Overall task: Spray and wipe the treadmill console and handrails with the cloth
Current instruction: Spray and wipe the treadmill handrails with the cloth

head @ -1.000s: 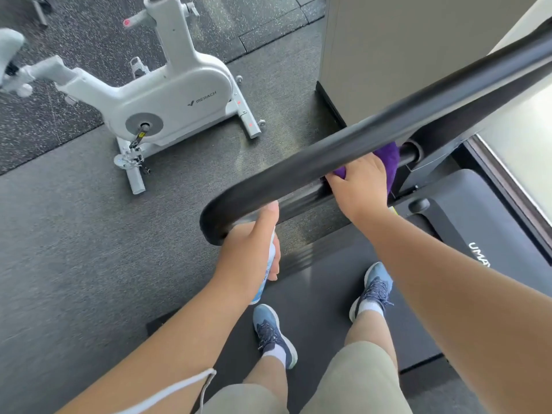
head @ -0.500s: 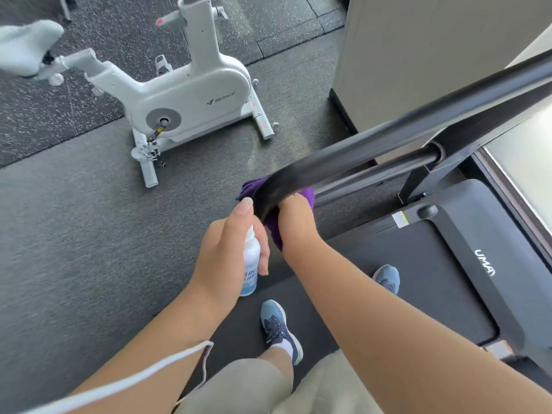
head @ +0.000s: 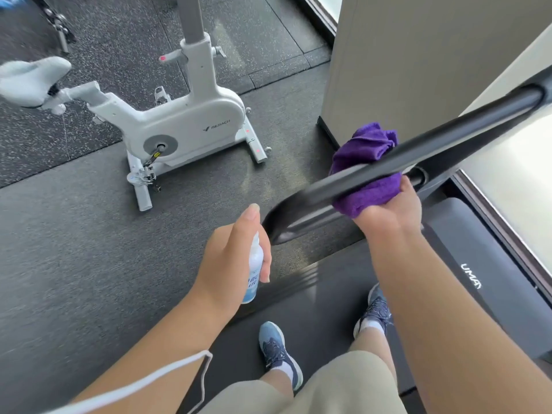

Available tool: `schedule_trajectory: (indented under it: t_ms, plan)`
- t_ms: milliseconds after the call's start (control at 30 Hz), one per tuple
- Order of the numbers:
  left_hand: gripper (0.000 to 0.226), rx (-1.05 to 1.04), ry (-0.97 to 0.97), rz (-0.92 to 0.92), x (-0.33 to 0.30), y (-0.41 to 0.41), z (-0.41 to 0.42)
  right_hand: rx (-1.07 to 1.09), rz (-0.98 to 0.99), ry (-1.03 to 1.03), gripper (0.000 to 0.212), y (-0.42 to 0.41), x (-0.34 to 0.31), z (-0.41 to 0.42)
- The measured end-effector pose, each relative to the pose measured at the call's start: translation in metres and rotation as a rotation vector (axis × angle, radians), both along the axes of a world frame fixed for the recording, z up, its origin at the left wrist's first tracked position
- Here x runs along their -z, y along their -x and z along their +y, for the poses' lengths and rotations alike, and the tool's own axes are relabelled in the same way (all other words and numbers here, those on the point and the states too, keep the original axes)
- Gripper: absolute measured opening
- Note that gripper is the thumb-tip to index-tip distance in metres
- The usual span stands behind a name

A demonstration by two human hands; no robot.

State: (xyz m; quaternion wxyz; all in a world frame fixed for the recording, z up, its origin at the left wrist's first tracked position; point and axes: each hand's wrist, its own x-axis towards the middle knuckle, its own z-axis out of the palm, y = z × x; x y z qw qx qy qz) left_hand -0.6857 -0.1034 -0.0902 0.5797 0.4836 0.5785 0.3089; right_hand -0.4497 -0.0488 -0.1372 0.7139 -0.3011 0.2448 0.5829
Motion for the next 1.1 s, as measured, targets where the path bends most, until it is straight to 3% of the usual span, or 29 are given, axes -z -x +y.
schedule_trajectory:
  t_ms: [233,400,500,633,733,900,1100]
  plan:
    - [0.085,-0.059,0.021,-0.03,0.002,-0.005,-0.003,-0.405,-0.088,-0.135,0.051,0.087,0.013,-0.021]
    - [0.084,-0.04,0.039,-0.004,-0.005,-0.018,-0.004,-0.625,-0.319,0.054,0.059,0.091,0.037,-0.016]
    - [0.086,-0.02,0.049,0.007,-0.013,-0.03,-0.001,-0.577,-0.222,0.111,0.048,0.077,0.026,-0.023]
    - [0.084,0.043,0.045,-0.006,-0.028,-0.056,0.008,-0.28,-0.106,0.259,0.019,0.045,0.007,-0.065]
    - [0.084,0.102,0.061,-0.007,-0.04,-0.079,0.013,-0.225,-0.192,0.335,0.07,0.018,-0.007,-0.099]
    - [0.08,0.263,0.099,-0.003,-0.051,-0.11,0.005,-0.02,-0.296,0.333,0.07,-0.033,-0.041,-0.137]
    - [0.074,0.422,0.174,0.008,-0.05,-0.149,-0.016,0.191,-0.192,0.222,0.026,-0.063,-0.069,-0.172]
